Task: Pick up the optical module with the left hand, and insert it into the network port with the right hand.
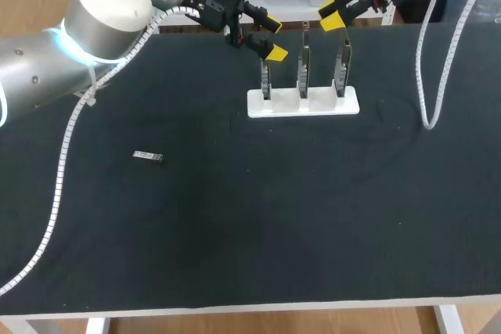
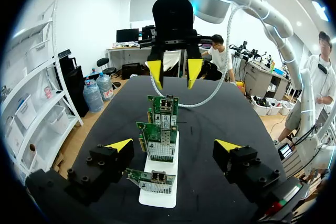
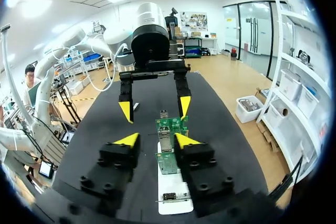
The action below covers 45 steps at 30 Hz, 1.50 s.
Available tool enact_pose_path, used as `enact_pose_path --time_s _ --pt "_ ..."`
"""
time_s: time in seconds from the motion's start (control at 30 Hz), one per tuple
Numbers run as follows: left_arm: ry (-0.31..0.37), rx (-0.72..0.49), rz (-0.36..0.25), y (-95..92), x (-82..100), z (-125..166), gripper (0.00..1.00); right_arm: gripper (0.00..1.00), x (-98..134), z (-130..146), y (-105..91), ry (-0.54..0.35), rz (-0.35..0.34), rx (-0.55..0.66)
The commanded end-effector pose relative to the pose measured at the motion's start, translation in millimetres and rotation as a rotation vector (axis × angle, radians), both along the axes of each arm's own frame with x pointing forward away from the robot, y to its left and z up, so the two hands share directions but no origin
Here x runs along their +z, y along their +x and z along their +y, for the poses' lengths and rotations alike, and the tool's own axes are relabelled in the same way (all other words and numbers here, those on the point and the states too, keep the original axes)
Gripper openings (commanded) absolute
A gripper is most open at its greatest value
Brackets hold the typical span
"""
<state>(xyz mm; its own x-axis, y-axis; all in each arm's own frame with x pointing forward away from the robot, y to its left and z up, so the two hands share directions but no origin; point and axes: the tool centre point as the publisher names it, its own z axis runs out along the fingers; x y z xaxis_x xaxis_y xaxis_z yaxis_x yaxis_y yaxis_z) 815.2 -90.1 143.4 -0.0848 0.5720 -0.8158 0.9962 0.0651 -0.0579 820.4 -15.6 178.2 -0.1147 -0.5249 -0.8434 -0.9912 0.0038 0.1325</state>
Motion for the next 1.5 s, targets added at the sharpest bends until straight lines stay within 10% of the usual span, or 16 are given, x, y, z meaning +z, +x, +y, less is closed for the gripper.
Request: enact_pose_path --time_s 0.03,1.5 --pt "0.003 -0.001 0.002 1.1 0.4 -1 1.0 0.0 1 2 -6.0 -0.008 -0.034 -0.048" --pt "0.003 -0.001 0.002 1.1 0.4 -1 1.0 0.0 4 36 24.0 0.011 -0.072 0.0"
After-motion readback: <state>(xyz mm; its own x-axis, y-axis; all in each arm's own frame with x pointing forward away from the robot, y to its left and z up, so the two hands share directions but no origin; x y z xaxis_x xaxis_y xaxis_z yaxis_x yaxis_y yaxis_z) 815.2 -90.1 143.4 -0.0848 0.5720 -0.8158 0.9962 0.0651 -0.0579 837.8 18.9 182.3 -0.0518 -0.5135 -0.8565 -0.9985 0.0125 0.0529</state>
